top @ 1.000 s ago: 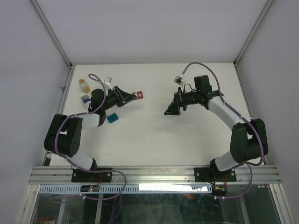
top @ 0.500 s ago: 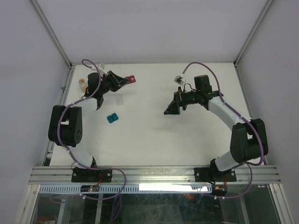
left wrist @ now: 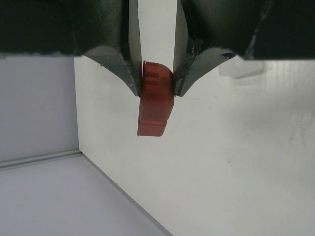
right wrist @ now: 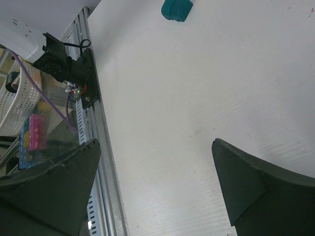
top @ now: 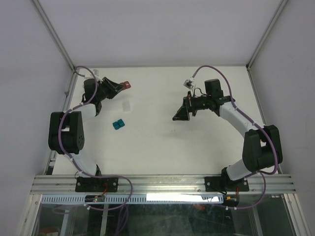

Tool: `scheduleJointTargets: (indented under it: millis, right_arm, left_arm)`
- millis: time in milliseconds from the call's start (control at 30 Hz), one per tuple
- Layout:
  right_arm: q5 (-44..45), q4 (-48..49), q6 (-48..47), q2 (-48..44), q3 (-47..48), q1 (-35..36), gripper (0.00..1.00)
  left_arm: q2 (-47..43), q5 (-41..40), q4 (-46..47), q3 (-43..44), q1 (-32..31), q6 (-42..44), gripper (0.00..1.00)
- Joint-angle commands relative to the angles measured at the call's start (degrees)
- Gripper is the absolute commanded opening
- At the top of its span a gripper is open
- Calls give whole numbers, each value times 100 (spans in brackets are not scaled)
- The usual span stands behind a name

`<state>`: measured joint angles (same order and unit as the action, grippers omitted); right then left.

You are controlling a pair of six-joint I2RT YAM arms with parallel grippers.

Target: Sort the pills into containers

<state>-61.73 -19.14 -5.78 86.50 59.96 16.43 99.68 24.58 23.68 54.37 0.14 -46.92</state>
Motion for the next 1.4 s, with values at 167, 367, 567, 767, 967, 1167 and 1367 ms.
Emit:
scheduleJointTargets:
  millis: [167, 367, 567, 767, 967, 1167, 1367]
  right_arm:
    - [-67, 279, 121, -288, -44, 11, 99]
    - [-53, 288, 121, -307, -47, 10, 99]
    - [-54, 288, 121, -312, -46, 10, 99]
    - [-49, 287, 128, -344, -37, 10, 100]
    - [-58, 288, 130, -364, -42, 3, 100]
    - [-55, 290, 139, -371, -46, 2, 100]
    - [-48, 296, 147, -388, -40, 3, 100]
  left_arm:
    - [474, -978, 332, 424, 192, -458, 5]
    - [1006, -1683, 559, 678, 199, -1059, 6]
    - [1195, -2530, 422, 685, 206, -1393, 14]
    - [1448, -2487, 354, 790, 221, -1517, 15]
    - [1494, -2448, 373, 785, 260, -1513, 15]
    - [1564, -2325, 330, 904, 283, -1473, 17]
    - [1656, -2229, 308, 944, 315, -1548, 17]
